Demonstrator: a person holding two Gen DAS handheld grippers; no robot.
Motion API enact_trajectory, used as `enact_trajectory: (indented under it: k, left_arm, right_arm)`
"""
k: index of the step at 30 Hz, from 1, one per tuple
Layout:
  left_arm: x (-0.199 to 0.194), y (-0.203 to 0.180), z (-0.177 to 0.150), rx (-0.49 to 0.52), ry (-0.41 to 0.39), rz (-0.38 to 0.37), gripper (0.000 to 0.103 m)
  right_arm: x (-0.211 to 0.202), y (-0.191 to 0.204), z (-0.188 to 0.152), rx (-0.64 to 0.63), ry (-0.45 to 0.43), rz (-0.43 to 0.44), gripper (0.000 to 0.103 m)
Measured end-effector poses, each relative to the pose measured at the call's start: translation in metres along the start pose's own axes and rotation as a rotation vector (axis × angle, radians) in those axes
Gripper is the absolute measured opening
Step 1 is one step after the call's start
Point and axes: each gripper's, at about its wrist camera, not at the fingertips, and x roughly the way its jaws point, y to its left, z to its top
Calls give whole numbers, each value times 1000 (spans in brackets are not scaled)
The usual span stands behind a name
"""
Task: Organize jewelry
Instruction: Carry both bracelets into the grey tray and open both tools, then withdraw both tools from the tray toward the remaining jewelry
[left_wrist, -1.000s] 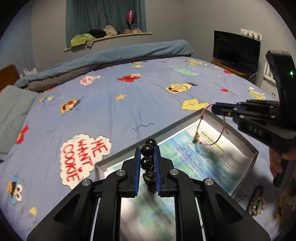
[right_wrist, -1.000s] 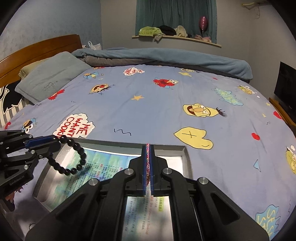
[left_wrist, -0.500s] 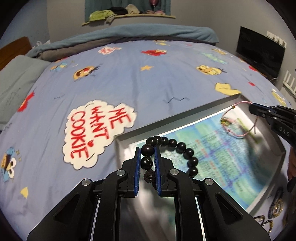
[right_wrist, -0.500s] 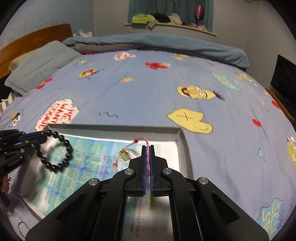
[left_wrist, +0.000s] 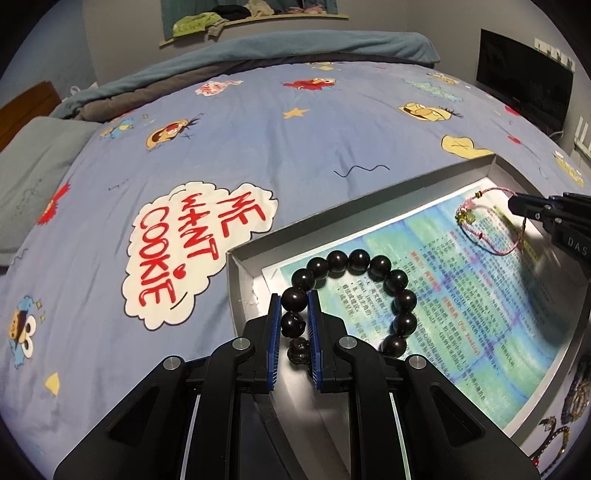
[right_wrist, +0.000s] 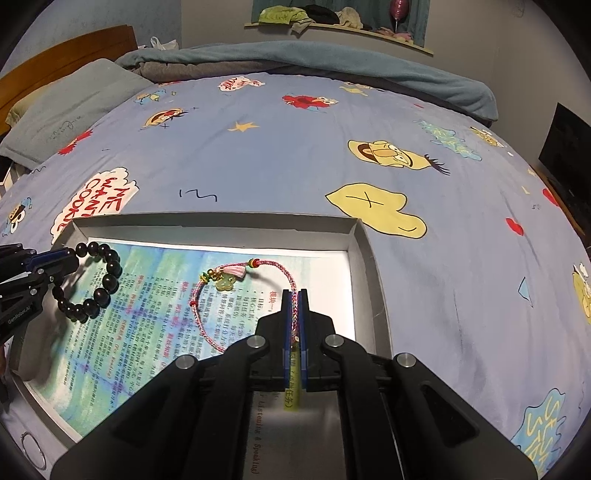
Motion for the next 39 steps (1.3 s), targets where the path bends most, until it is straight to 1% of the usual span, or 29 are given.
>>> enact_trajectory:
  k: [1,3,5,6,7,9,10,11,12,13,14,15,16,17,18,20,22,26,30,32,33,36,39]
  left_arm:
    - [1,0,0,-3,2,-4,15]
    - [1,0,-1,-12,6,-13,15]
    - [-1,-1,-3,-19,-1,-23,16]
    - [-2,-2,-4,-22,-8,-28,20]
    - [-4,-2,-5,-24,-15,-35,22]
    - [-7,-4,-6,-23,-24,-44,23]
    - [-7,-4,-7,-21,-24,-41,23]
    - [-9,-6,-7,-20,-27,-39,25]
    - [-11,-6,-7,-21,-32,-40,27]
    - [-13,-6,-7,-23,-39,-40,29]
    - [-17,-5,-8,-27,-50,-39,39]
    - [-22,-5,-8,-33,-68,-38,47]
    - [-27,-4,-8,-40,-82,-40,51]
    - [-32,-2,-8,-50,-97,-45,61]
    - [-38,-1,-8,-67,-111,-57,67]
    - [-48,2,-8,-88,-132,-72,73]
    - [-59,4,-8,-103,-154,-69,79]
    - [-76,9,-12,-130,-187,-50,93]
    - [-96,11,-21,-136,-217,-28,95]
    - [-106,11,-26,-122,-232,-13,95]
    - [-112,10,-29,-109,-240,6,95]
    - [-127,10,-36,-96,-256,41,95]
    - [-141,12,-45,-108,-265,36,96]
  right_arm:
    - [0,-1,0,3,1,0,3]
    - [0,-1,0,6,2,-3,9]
    - [-1,0,-1,4,4,-3,25]
    - [-2,1,-1,1,2,1,28]
    - [-4,1,-1,-3,-4,3,32]
    - [-9,4,-2,-12,-19,8,36]
    - [-11,5,-2,-14,-26,13,40]
    - [-14,6,-2,-14,-34,19,46]
    - [-19,6,-1,-10,-50,27,49]
    - [-23,6,-1,-8,-59,27,55]
    - [-27,6,-1,-4,-70,29,60]
    - [-32,5,0,5,-85,31,61]
    - [-36,3,0,12,-97,35,64]
    - [-40,2,1,18,-106,39,68]
    - [-46,1,1,25,-118,43,72]
    - [-55,0,0,32,-140,43,87]
    - [-66,-1,-2,44,-169,39,97]
    - [-83,-4,-8,70,-206,40,97]
    - [-104,-7,-15,89,-259,8,97]
    - [-113,-8,-18,85,-277,-4,97]
    - [-119,-8,-20,84,-285,-11,97]
    - [-131,-11,-27,91,-286,-8,97]
    - [-143,-15,-38,107,-288,-11,97]
